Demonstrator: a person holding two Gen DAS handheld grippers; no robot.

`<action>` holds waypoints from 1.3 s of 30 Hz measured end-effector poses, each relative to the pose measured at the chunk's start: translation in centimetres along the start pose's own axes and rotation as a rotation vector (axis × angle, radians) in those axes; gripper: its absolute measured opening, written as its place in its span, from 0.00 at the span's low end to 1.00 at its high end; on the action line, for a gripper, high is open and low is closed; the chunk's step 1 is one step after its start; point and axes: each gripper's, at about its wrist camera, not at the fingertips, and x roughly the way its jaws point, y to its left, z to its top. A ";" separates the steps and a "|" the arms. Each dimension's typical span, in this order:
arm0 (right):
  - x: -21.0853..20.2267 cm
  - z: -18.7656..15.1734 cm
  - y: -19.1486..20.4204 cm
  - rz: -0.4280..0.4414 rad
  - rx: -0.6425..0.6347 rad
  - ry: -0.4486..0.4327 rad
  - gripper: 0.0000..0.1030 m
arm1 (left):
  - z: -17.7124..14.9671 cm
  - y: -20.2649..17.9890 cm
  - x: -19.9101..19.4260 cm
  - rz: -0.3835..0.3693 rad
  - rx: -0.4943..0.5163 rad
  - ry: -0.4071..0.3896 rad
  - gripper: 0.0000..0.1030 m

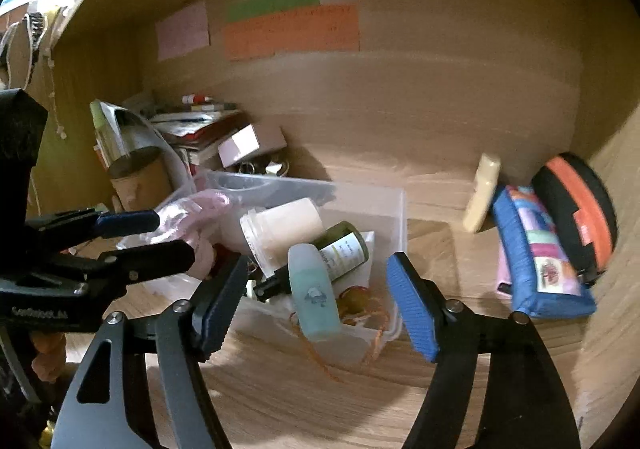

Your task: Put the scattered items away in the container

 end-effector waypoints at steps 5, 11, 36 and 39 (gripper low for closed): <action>-1.4 -0.2 0.1 -0.014 0.003 -0.011 0.73 | -0.3 0.0 -1.0 0.013 -0.021 -0.013 0.81; -2.3 -0.9 0.6 -0.062 -0.001 0.006 0.86 | -0.8 0.0 -2.0 0.068 -0.030 -0.040 0.94; -4.5 -1.4 2.3 -0.084 -0.022 -0.017 0.97 | -2.2 0.4 -3.5 0.148 -0.044 -0.062 0.95; -4.3 -1.3 2.2 -0.080 -0.018 -0.012 0.97 | -2.3 0.4 -3.5 0.142 -0.048 -0.063 0.95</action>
